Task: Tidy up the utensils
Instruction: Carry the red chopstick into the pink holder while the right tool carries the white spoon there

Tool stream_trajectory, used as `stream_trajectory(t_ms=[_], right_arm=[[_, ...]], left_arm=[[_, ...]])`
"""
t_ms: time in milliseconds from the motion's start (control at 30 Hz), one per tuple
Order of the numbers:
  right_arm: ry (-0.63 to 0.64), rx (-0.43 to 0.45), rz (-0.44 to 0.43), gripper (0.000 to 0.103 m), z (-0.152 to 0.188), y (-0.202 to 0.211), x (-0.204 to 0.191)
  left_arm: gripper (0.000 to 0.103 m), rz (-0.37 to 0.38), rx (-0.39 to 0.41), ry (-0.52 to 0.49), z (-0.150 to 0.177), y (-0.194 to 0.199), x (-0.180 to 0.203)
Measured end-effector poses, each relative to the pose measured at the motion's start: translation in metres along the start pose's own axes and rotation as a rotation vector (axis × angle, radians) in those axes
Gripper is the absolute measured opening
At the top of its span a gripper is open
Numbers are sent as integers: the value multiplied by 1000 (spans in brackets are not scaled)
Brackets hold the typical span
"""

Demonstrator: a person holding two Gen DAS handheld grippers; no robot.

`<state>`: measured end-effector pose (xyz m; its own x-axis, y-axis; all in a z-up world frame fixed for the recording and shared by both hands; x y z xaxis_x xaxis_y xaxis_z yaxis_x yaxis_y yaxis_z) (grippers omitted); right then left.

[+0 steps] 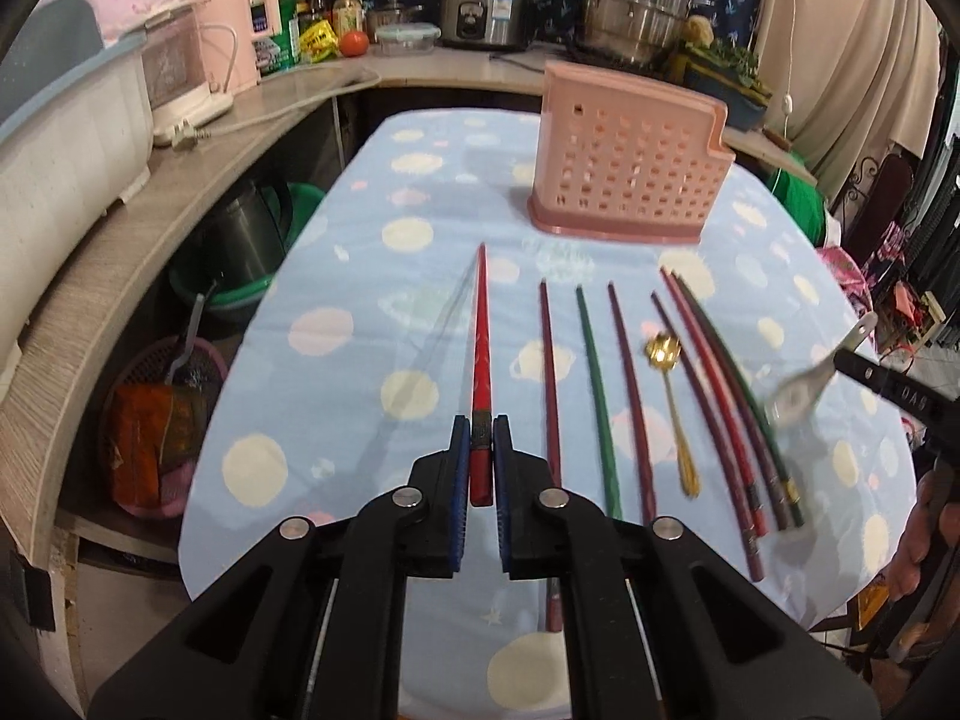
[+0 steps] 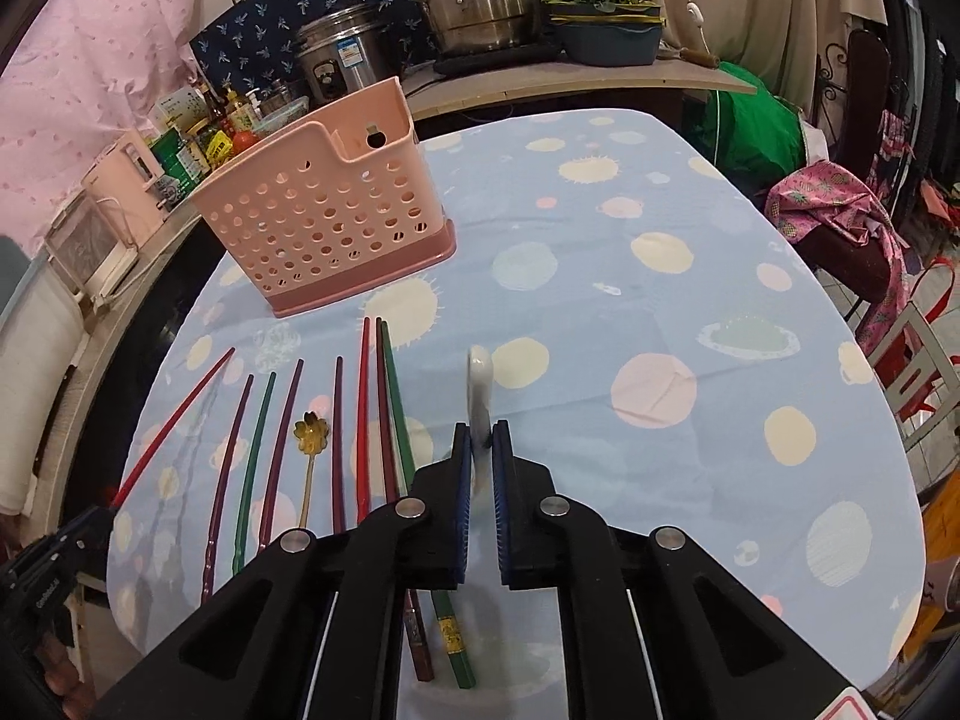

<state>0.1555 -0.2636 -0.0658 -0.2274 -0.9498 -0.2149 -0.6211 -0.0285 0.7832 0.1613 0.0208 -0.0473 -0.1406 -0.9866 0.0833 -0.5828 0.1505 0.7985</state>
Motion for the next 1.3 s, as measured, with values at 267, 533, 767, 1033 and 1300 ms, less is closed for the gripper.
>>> stream_trajectory(t_ms=[267, 533, 767, 1033, 1300], right_arm=[[10, 47, -25, 5, -19, 12, -4], [10, 86, -109, 5, -67, 16, -16], [30, 167, -163, 5, -140, 23, -33], [38, 204, -169, 5, -201, -4, -51], [40, 150, -132, 5, -211, -55, -51]], left_arm=[[7, 11, 127, 22, -61, 31, 1], [7, 9, 258, 32, -137, 60, 2], [7, 57, 369, 53, -213, 93, 11], [7, 127, 518, 64, -293, 128, 36], [7, 127, 502, 67, -321, 80, 49]])
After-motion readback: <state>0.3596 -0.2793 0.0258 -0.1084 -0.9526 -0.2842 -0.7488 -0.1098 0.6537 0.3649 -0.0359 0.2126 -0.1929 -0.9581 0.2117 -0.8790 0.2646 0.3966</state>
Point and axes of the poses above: each gripper's, at about its wrist camera, not at the fingertips, and y roughly against the way its jaws point, x to its right, z to its underside, the point moved 7 cm from there along -y, roughly the way its jaws point, and after that the axes turned 2 degrees about -x, right-handed, at the moved point
